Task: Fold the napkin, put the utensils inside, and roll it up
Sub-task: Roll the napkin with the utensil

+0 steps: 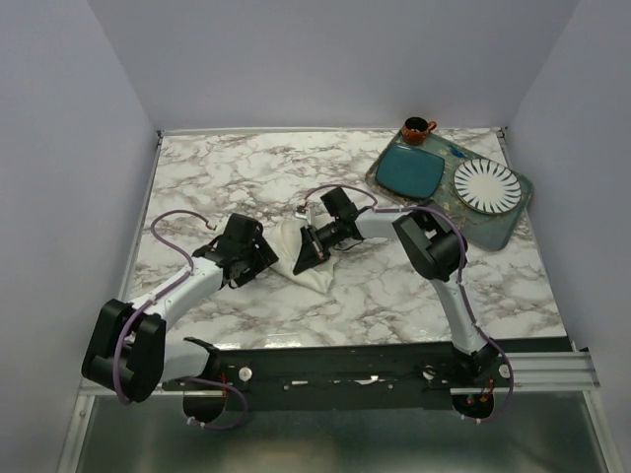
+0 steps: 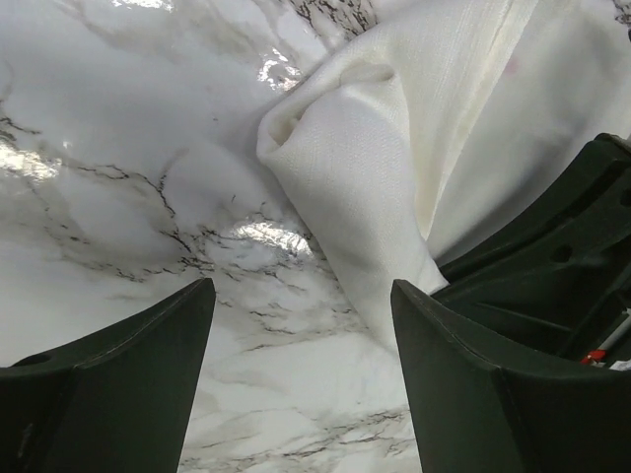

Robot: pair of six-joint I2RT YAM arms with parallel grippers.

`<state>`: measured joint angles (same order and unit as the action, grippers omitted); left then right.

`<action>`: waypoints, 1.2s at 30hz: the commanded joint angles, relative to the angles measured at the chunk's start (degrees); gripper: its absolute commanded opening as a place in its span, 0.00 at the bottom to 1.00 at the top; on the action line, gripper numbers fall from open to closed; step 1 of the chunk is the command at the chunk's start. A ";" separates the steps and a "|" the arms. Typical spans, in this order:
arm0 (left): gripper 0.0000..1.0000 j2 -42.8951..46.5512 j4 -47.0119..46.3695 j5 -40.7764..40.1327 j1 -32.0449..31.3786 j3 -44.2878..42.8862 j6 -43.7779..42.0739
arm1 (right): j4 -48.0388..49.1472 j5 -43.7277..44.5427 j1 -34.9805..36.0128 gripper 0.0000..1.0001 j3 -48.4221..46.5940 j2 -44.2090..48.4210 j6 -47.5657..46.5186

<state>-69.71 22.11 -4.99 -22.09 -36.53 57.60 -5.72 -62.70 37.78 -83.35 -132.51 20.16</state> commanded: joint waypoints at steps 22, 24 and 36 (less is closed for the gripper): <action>0.10 -12.11 -6.90 -4.24 -1.73 -2.31 1.54 | -22.93 12.67 0.10 0.36 -6.91 2.59 -9.00; 0.03 -12.20 -6.38 -3.01 -1.73 -2.31 2.07 | -24.77 17.75 0.89 0.47 -6.91 4.88 -9.79; 0.00 -14.31 -2.43 0.95 -1.73 -4.33 6.55 | -22.78 57.73 14.86 0.72 -2.61 18.24 -9.35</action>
<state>-81.38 12.12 -4.34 -24.08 -40.27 62.65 -30.00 -25.39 47.16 -88.68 -116.88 11.81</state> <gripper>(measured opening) 0.024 0.714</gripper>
